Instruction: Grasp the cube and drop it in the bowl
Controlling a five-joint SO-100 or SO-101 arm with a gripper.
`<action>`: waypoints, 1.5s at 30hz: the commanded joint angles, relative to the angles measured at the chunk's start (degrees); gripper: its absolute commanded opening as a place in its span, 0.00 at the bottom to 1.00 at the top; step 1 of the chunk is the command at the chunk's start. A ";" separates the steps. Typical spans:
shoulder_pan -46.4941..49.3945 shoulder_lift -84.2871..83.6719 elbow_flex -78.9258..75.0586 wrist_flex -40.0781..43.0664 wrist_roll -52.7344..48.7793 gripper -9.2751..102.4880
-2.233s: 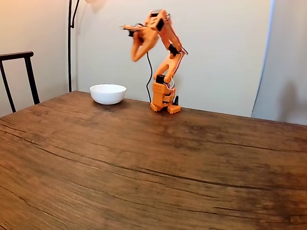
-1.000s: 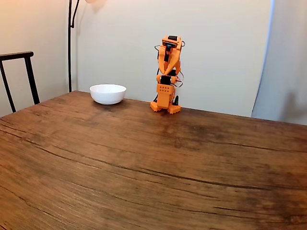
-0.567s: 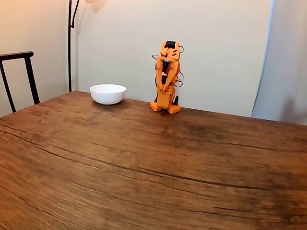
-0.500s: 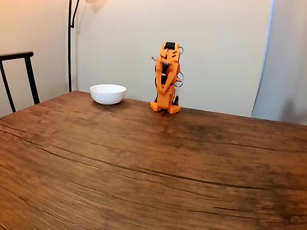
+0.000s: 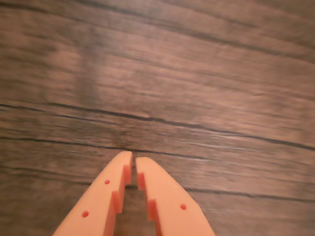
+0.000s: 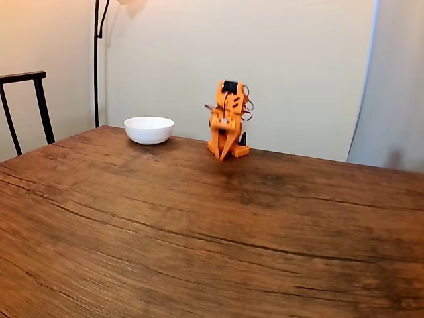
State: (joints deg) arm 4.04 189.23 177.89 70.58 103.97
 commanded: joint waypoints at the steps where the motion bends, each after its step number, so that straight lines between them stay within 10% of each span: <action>1: -0.26 0.35 0.44 -2.11 -0.70 0.08; 45: 0.35 -0.44 0.44 -2.02 -0.18 0.08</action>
State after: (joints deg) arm 4.04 189.05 178.51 69.26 103.80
